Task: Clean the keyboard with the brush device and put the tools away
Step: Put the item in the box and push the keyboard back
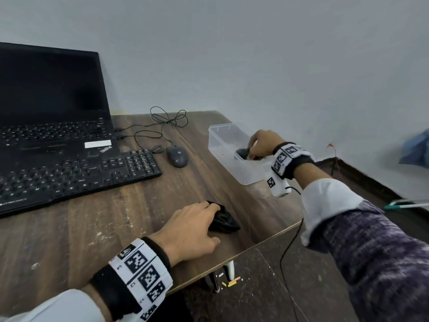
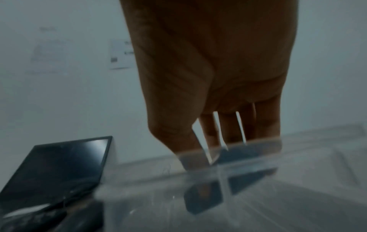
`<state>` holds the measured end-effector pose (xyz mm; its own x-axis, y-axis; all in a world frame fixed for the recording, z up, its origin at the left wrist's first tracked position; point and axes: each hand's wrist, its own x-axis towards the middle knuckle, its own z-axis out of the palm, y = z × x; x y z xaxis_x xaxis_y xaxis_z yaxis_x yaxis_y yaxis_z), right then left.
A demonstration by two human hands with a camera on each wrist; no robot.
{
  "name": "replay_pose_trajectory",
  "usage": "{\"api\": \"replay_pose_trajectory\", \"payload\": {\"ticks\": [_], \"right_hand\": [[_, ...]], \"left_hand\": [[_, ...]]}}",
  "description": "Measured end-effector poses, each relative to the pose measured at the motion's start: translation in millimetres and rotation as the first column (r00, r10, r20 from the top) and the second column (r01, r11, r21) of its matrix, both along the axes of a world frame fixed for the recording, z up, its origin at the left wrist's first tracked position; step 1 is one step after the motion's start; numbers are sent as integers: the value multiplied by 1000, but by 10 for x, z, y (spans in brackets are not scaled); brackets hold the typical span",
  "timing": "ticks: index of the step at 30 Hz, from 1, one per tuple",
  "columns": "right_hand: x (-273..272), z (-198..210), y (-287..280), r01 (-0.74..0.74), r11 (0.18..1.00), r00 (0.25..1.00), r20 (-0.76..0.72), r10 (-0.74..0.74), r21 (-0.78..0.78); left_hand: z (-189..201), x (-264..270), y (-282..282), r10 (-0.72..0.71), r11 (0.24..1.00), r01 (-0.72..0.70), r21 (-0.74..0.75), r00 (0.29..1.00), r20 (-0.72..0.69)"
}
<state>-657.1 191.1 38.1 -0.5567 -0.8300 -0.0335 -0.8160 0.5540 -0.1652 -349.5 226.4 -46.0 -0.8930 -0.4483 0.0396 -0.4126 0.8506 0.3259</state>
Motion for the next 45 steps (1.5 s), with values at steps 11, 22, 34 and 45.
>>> {"api": "replay_pose_trajectory", "payload": {"ticks": [11,22,34,45], "right_hand": [[-178,-391,-432,-3,989,988,-155,25,146],[-6,-58,-301,-8,999,999,32,10,-51],[734,-30,1220,-358,848,746,427,511,-391],[96,124,938,184,667,934,340,111,-722]], "left_hand": [[-40,-239,-124,-39,995,42,-90,999,28],[-5,-315,-212,27,999,-29,-30,997,-69],[426,-572,-339,358,711,57,701,828,-431],[429,-709,-313,525,655,-38,755,741,-418]]}}
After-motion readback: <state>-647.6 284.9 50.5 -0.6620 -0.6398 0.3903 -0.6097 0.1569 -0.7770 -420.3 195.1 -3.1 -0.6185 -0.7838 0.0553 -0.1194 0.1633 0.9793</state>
